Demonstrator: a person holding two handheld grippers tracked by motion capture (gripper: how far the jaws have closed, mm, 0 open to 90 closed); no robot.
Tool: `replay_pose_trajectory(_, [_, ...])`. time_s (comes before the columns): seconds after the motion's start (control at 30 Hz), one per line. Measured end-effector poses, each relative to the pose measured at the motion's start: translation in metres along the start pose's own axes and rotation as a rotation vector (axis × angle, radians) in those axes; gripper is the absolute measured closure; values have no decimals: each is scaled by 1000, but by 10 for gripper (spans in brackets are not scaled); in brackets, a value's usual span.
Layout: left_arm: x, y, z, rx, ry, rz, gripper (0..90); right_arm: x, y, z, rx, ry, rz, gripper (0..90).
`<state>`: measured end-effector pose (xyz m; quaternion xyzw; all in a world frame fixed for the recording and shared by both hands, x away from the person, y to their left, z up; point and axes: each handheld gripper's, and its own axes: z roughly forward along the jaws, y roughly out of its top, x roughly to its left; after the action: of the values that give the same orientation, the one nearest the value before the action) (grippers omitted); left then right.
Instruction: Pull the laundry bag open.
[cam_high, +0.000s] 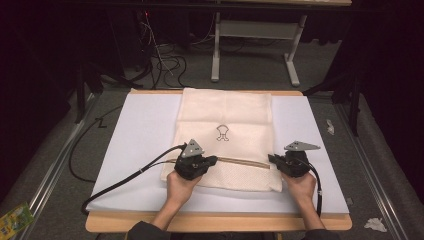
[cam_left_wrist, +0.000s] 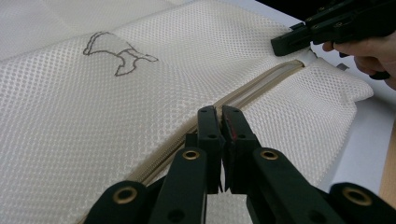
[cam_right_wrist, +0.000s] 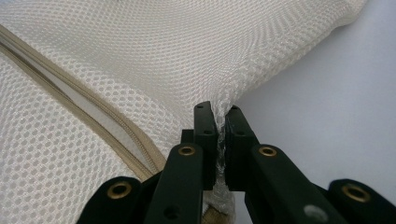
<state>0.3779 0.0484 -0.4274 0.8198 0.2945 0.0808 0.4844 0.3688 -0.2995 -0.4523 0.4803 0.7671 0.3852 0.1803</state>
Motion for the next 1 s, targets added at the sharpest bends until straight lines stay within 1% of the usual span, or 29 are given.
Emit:
replay_pose_trajectory(0.03, [0, 0, 0, -1, 0, -2, 871, 0, 0, 0, 2, 1, 8, 872])
replay_pose_trajectory(0.1, [0, 0, -1, 1, -2, -2, 872, 0, 0, 0, 3, 1, 6, 872])
replay_pose_trajectory(0.17, [0, 0, -2, 7, 0, 7, 872, 0, 0, 0, 2, 0, 2, 872])
replay_pose_trajectory(0.3, [4, 0, -8, -6, 8, -6, 872, -1, 0, 1, 6, -3, 10, 872])
replay_pose_trajectory(0.43, [3, -1, -9, -4, 7, -2, 872, -1, 0, 1, 2, 0, 6, 872])
replay_pose_trajectory(0.57, [4, -1, -9, 1, 0, -10, 872, 0, 0, 0, 6, 2, 11, 872])
replay_pose_trajectory(0.67, [5, -1, -11, -3, 9, -6, 872, 0, 0, 0, 6, -2, 10, 872])
replay_pose_trajectory(0.77, [8, -2, -14, -4, 10, -14, 872, -2, 0, 1, 10, -1, 13, 872])
replay_pose_trajectory(0.9, [9, -3, -16, -10, 14, -15, 872, -2, 0, 0, 4, -5, 13, 871])
replay_pose_trajectory(1.0, [11, -4, -19, -11, 17, -27, 872, -3, -1, 0, 5, -5, 19, 871])
